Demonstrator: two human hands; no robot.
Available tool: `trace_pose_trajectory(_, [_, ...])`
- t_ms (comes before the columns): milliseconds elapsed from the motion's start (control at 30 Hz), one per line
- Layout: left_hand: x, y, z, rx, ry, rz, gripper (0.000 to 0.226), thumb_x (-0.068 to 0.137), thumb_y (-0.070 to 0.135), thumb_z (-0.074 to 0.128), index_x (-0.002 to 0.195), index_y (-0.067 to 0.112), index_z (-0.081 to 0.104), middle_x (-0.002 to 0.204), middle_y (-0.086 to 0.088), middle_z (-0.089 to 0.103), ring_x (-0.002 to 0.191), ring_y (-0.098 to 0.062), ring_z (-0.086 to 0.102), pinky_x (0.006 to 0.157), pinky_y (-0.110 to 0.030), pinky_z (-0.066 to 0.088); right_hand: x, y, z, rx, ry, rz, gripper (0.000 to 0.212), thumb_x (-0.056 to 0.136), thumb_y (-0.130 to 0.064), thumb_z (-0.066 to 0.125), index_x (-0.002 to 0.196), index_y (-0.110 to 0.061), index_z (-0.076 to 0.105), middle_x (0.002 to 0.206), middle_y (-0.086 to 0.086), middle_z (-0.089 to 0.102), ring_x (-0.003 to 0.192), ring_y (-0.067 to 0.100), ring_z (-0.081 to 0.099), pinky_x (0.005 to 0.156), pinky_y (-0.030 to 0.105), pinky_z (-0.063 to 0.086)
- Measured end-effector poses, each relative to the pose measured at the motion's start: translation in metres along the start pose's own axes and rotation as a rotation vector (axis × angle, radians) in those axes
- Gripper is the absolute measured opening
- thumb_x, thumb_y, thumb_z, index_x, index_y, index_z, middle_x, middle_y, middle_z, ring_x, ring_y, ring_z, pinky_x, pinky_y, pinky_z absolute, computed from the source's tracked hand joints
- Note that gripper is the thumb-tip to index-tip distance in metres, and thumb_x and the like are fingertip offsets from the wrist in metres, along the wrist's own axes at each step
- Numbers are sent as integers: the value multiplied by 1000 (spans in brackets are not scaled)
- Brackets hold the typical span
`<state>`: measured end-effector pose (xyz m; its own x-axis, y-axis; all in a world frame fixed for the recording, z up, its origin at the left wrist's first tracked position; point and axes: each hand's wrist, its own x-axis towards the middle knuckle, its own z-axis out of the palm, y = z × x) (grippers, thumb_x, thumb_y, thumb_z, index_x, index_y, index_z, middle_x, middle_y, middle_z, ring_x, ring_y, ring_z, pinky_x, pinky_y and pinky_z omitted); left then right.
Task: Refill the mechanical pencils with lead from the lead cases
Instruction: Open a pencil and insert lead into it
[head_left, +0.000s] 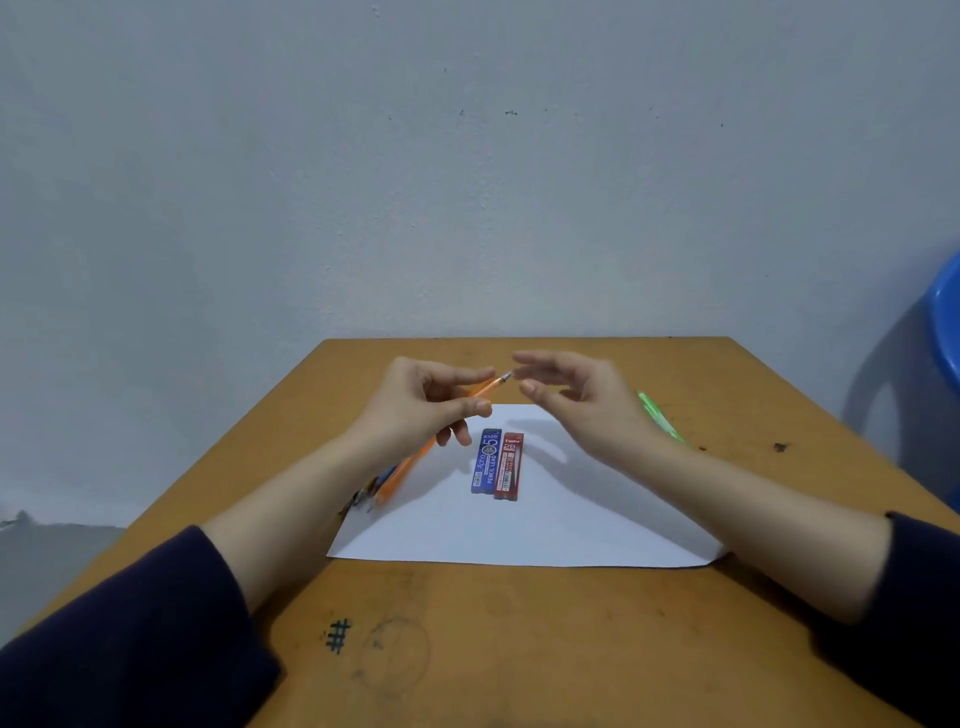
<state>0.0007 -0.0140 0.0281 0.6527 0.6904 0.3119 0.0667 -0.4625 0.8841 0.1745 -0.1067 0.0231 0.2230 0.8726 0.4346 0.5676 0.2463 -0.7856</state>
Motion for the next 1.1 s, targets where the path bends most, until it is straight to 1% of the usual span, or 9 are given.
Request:
trace_pose_trajectory(67, [-1,-2,6,-10,12,7,30,78,2,75,104,15,71,71,-11,72,50,-16,61,44,-22,43,3,0,-3,42,37,-16,24,90,-15,63,98,-37,65,97,-10,72,100,4,65,93,38,50])
trace_pose_trajectory(200, [-2,-8,13,-1,42,27,25,77,2,76,94,18,69,72,-4,73,51,-17,63,45,-24,44,3,1,-4,145,69,41,21,87,-6,64,86,-27,67,79,-8,72,81,3,67,77,21,46])
trace_pose_trajectory(267, [-3,-10,15,32,63,54,24,77,4,76,93,20,69,75,-4,73,52,-17,64,46,-25,45,1,0,-4,187,57,89,19,87,-5,65,86,-23,67,74,-6,72,80,11,66,74,24,49])
trace_pose_trajectory(367, [-6,-10,18,88,99,89,23,79,6,75,96,21,68,78,-4,72,55,-17,66,48,-28,47,-2,0,-2,252,24,149,15,88,-3,63,89,-17,68,76,-1,74,82,16,70,78,33,53])
trace_pose_trajectory(467, [-8,-12,21,171,125,131,23,80,10,75,98,22,69,80,0,72,58,-14,67,49,-26,50,-5,-1,1,332,14,197,11,89,-3,61,91,-11,67,78,5,74,79,15,70,72,28,53])
trace_pose_trajectory(600, [-10,-13,23,265,139,226,23,81,6,73,103,14,70,81,4,69,60,-4,66,50,-13,47,-7,-1,5,422,27,271,8,92,-5,57,92,-8,65,79,8,73,77,18,71,67,24,54])
trace_pose_trajectory(667, [-11,-12,23,302,142,282,23,81,5,73,103,10,70,81,10,66,62,0,65,53,-11,48,-8,-2,7,473,34,300,9,93,-6,55,90,-6,63,78,11,72,74,19,70,64,22,55])
trace_pose_trajectory(900, [-10,-15,22,353,170,362,23,80,7,75,103,9,71,84,7,68,66,-3,65,61,-19,55,-9,-4,10,542,89,336,11,93,-6,55,89,-2,64,77,15,67,67,17,66,64,23,57])
trace_pose_trajectory(1100, [-8,-17,22,354,173,356,25,79,5,75,103,7,72,85,9,67,64,1,63,61,-14,52,-8,-2,11,542,137,328,11,93,-6,54,89,0,63,73,12,66,61,13,64,66,24,55])
